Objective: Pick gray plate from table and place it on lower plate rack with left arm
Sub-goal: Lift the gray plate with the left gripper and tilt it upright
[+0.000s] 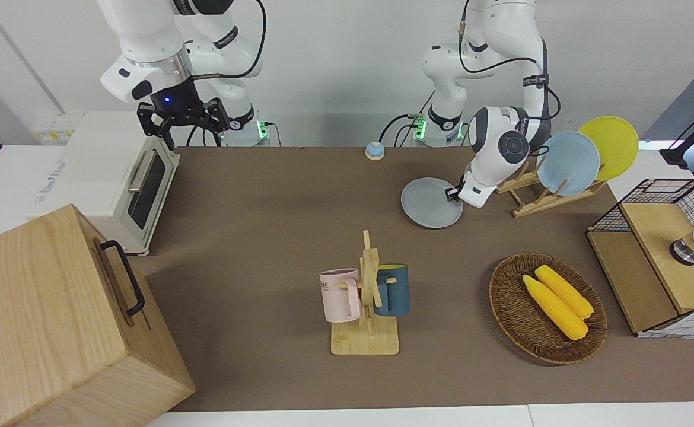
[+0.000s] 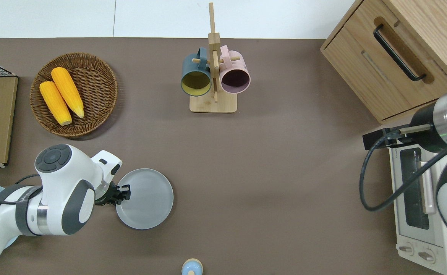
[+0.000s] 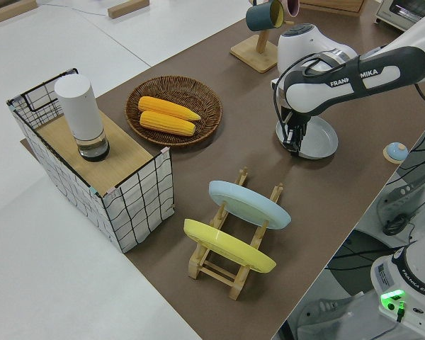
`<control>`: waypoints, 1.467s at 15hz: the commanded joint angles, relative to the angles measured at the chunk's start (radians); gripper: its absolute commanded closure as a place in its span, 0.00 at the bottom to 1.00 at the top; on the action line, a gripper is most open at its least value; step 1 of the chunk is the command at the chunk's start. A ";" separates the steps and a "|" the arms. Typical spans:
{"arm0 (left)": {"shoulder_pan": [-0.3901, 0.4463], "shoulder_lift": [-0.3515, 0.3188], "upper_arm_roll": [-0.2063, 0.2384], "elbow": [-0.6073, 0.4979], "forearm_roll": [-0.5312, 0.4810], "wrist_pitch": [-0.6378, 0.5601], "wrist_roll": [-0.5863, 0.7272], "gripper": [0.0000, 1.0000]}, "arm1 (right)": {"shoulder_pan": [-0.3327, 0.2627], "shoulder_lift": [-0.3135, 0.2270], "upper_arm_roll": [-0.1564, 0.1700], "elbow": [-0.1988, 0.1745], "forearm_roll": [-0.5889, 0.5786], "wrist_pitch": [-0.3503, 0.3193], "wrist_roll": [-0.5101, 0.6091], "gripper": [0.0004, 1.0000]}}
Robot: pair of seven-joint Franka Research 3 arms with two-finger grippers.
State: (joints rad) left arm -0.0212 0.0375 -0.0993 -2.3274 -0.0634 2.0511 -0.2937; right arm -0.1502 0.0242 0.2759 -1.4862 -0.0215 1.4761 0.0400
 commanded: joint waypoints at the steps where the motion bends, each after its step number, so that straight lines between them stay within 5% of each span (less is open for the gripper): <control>1: 0.000 -0.010 0.036 0.081 0.016 -0.107 0.004 1.00 | -0.019 -0.003 0.017 0.009 -0.002 -0.013 0.012 0.02; 20: 0.000 -0.038 0.098 0.261 0.024 -0.351 0.028 1.00 | -0.019 -0.003 0.017 0.009 -0.002 -0.014 0.012 0.02; 22: -0.002 -0.045 0.098 0.278 0.085 -0.362 0.028 1.00 | -0.019 -0.001 0.017 0.009 -0.002 -0.014 0.012 0.02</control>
State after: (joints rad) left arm -0.0196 0.0096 -0.0092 -2.0826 -0.0463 1.7297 -0.2791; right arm -0.1502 0.0242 0.2759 -1.4862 -0.0215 1.4761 0.0400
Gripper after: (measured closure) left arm 0.938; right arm 0.013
